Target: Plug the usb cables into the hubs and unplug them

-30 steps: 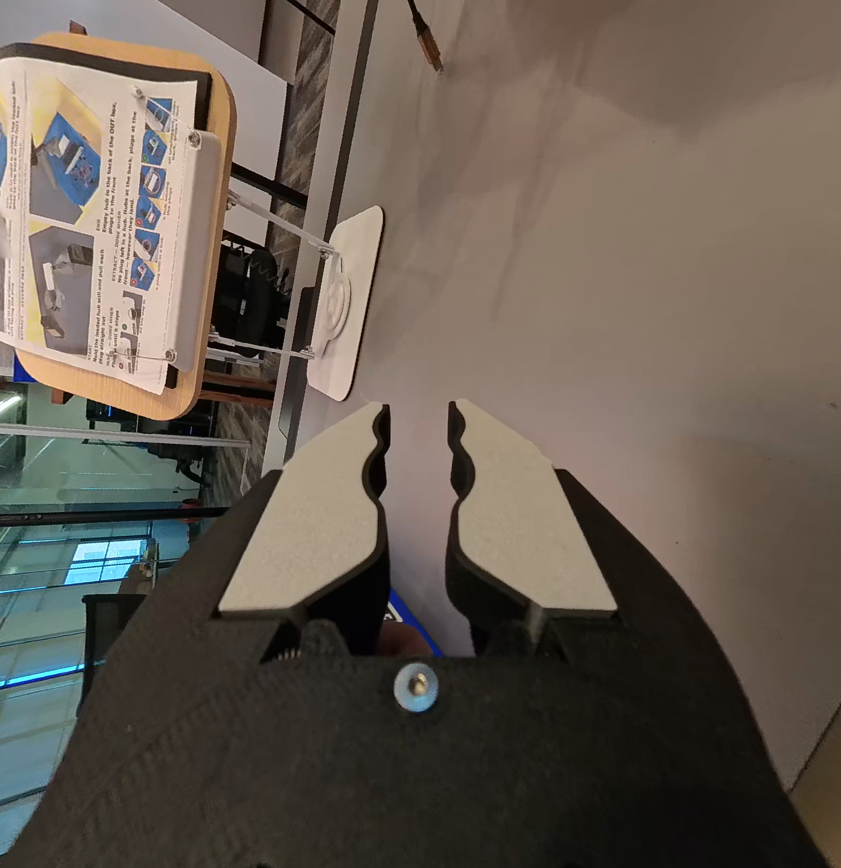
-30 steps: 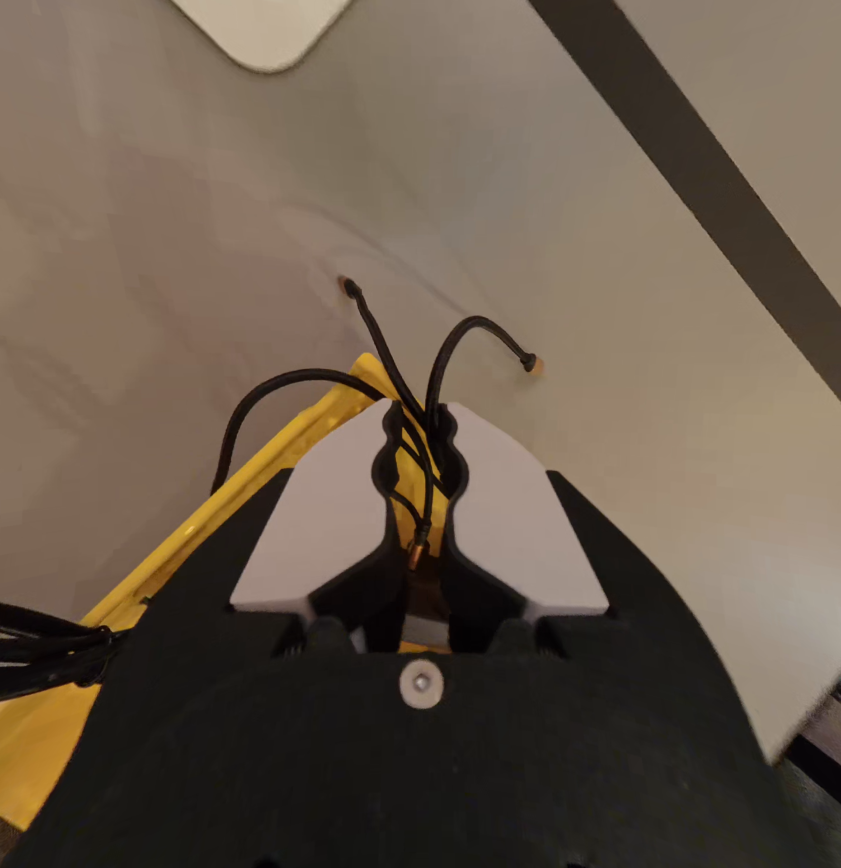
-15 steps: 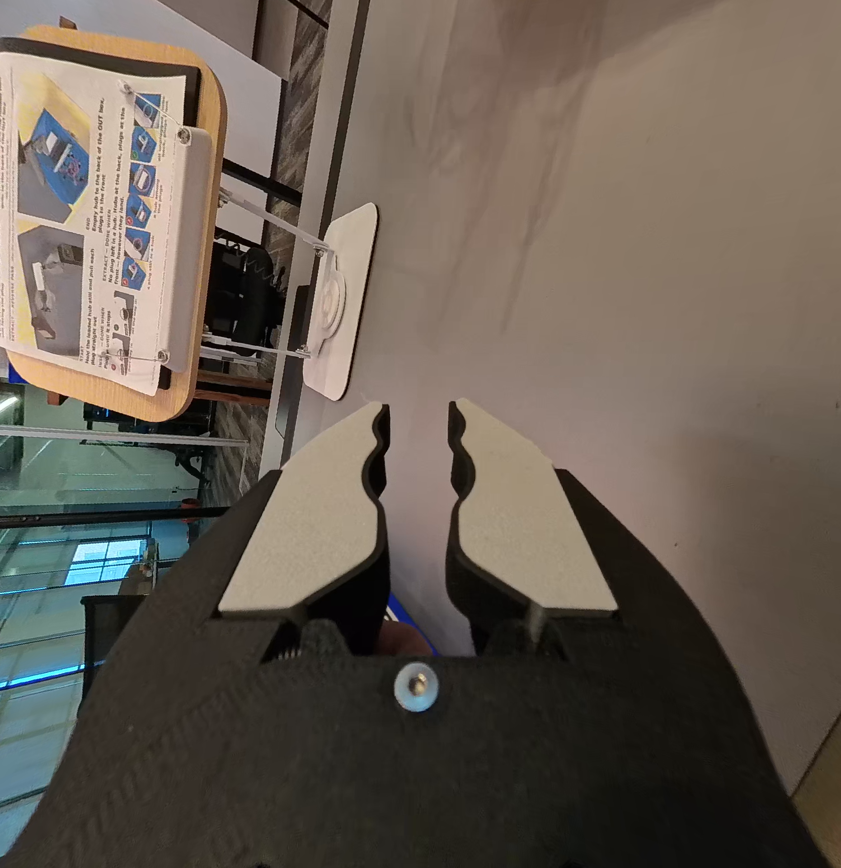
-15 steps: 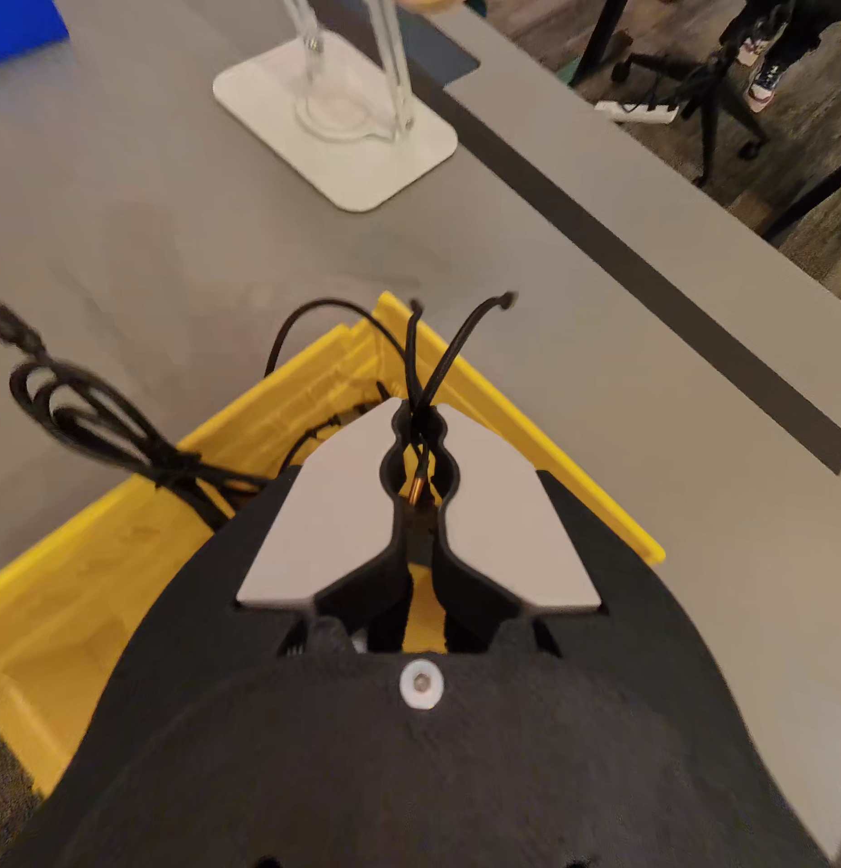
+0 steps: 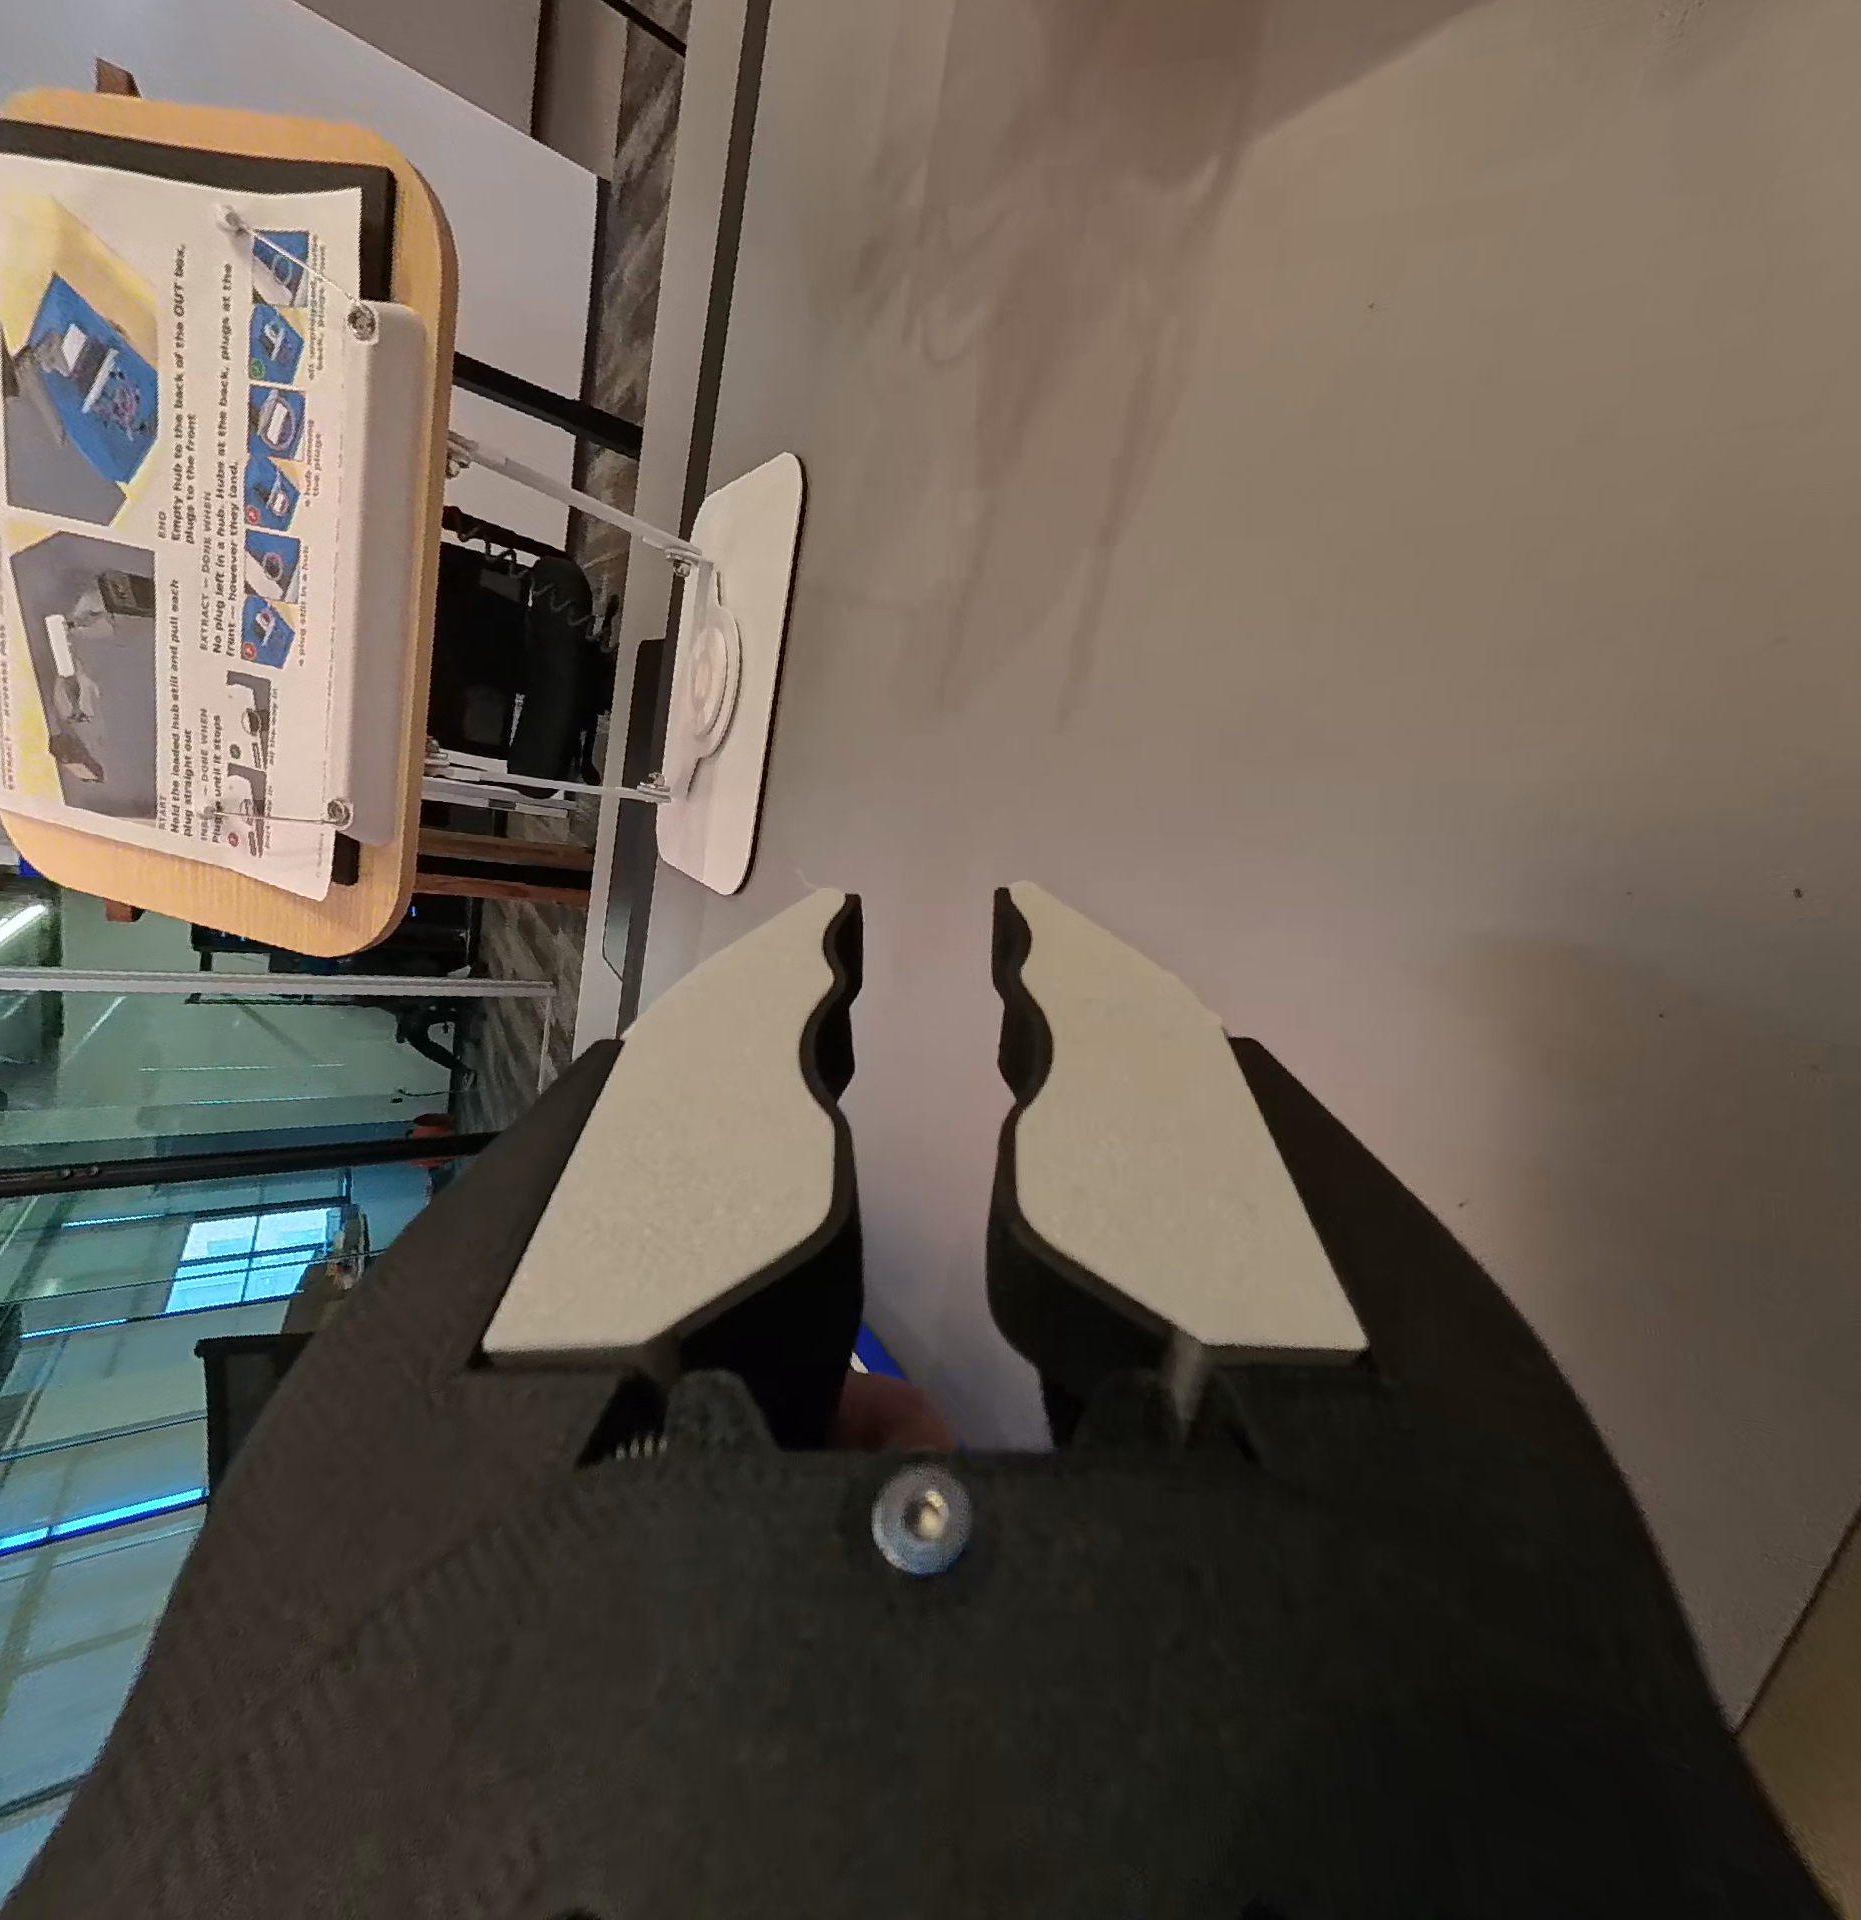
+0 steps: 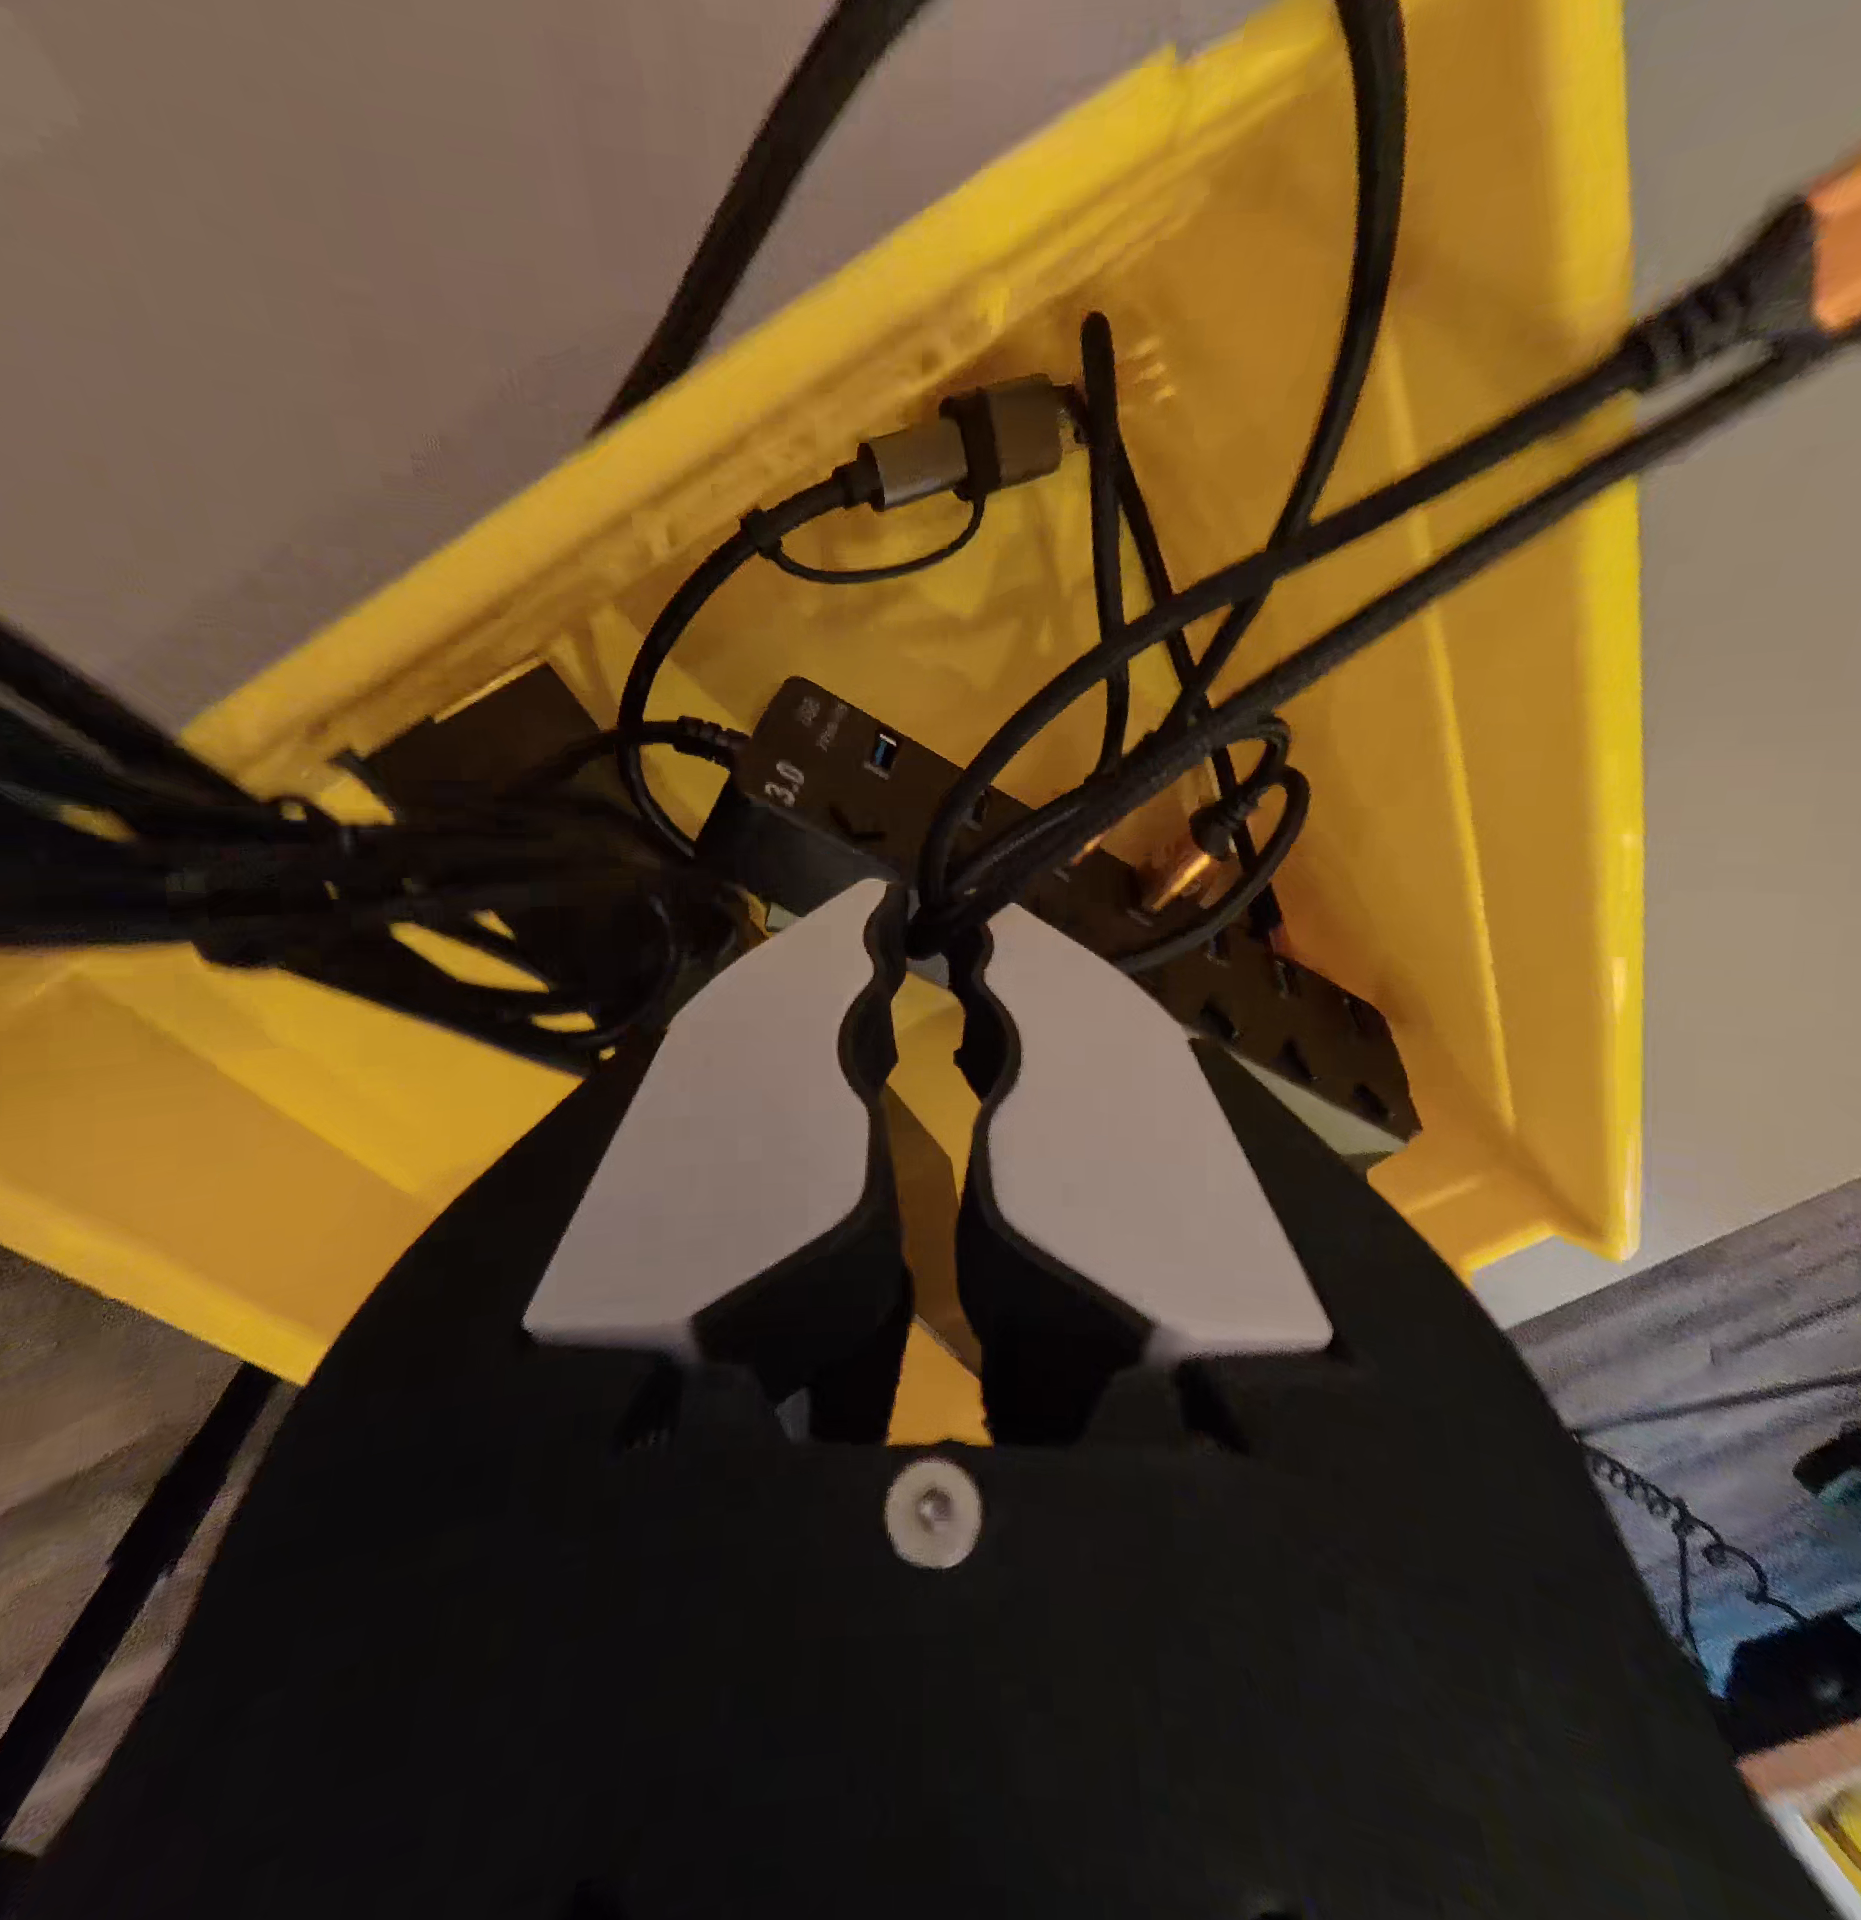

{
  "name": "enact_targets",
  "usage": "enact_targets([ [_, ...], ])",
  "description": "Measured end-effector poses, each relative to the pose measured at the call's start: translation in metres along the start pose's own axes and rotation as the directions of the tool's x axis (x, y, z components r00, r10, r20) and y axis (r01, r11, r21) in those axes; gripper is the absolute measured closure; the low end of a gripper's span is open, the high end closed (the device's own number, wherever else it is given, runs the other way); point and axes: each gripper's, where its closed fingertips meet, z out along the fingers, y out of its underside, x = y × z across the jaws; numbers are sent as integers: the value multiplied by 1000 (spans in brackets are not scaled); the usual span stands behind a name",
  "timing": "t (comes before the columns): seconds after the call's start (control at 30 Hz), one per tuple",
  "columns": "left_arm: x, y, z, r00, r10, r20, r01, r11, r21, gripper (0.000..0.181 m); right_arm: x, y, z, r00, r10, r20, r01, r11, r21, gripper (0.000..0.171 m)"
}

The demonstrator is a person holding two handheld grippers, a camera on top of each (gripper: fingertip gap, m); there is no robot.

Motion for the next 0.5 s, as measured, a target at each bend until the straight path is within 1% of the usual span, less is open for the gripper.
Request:
enact_targets([
  [0.07, 0, 0, 0, 1000, 2, -1, -2, 1000, 0, 158, -3, -9, 8, 999, 0, 52, 2, 999, -50, 164],
  [0.1, 0, 0, -1, 1000, 3, 1, -3, 1000, 1, 158, -6, -13, 14, 995, 30, 97, -23, 997, -74, 163],
  [0.17, -1, 1, -2, 1000, -1, 3, 1, 1000, 2, 158, -9, -14, 34, 987, 49, 155, -29, 991, -129, 162],
  [0.2, -2, 1, -2, 1000, -2, 5, 2, 1000, 2, 157, -8, -14, 43, 985, 62, 162, -38, 988, -146, 163],
  [0.23, -2, 2, -3, 1000, -2, 7, 2, 1000, 2, 158, -8, -23, 46, 983, 67, 170, -49, 993, -105, 164],
  [0.33, -2, 3, -3, 1000, -9, 4, 9, 1000, 4, 157, -8, -27, 47, 990, 42, 131, -29, 994, -103, 159],
  [0.4, -2, 4, -2, 1000, -10, 1, 10, 1000, 4, 157, -5, -31, 40, 983, 109, 145, -101, 993, -63, 142],
  [0.43, -2, 4, -1, 1000, -11, -1, 11, 1000, 4, 157, -3, -32, 32, 983, 116, 145, -112, 993, -33, 135],
  [0.5, -1, 4, -1, 1000, -10, -4, 10, 1000, 3, 157, 4, -32, 11, 992, 90, 87, -92, 996, 21, 124],
])
